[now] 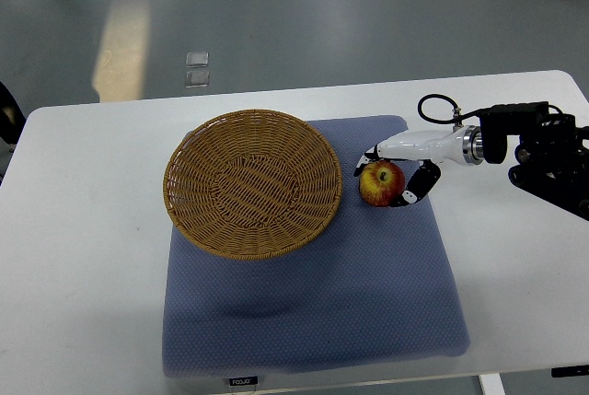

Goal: Place red apple in basket with right hand
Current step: 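Close the right hand's fingers around the red apple, then lift the apple with the right hand and carry it over the basket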

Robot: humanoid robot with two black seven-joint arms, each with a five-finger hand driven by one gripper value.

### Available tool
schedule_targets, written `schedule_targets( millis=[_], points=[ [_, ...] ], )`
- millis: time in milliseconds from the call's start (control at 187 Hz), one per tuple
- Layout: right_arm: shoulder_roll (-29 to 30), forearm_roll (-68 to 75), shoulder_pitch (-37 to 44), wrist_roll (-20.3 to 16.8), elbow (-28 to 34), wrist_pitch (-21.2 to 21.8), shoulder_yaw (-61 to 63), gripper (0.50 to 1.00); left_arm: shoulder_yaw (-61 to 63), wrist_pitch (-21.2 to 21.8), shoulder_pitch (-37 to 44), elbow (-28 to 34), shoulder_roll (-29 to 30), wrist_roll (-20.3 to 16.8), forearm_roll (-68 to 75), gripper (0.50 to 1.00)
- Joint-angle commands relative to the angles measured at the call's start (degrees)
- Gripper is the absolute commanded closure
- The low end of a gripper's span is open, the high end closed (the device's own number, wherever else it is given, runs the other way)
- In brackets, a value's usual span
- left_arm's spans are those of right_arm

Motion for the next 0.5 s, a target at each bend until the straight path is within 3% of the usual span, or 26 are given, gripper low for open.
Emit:
schedule_targets(
  millis=[0,91,493],
  points=[
    [0.04,0.00,0.01,0.00,0.00,-0.09,-0.01,0.859,0.00,0.00,0.00,0.00,0.00,0.04,0.00,0.500],
    [0.04,0.00,0.19,0.00,0.00,0.00,-0.01,0.877,0.00,0.00,0.00,0.00,0.00,0.04,0.00,0.500],
    [-0.23,0.18,2.74,0.09,0.00,0.35,0.16,0.871,0.00,0.00,0.00,0.00,0.00,0.04,0.00,0.500]
  ],
)
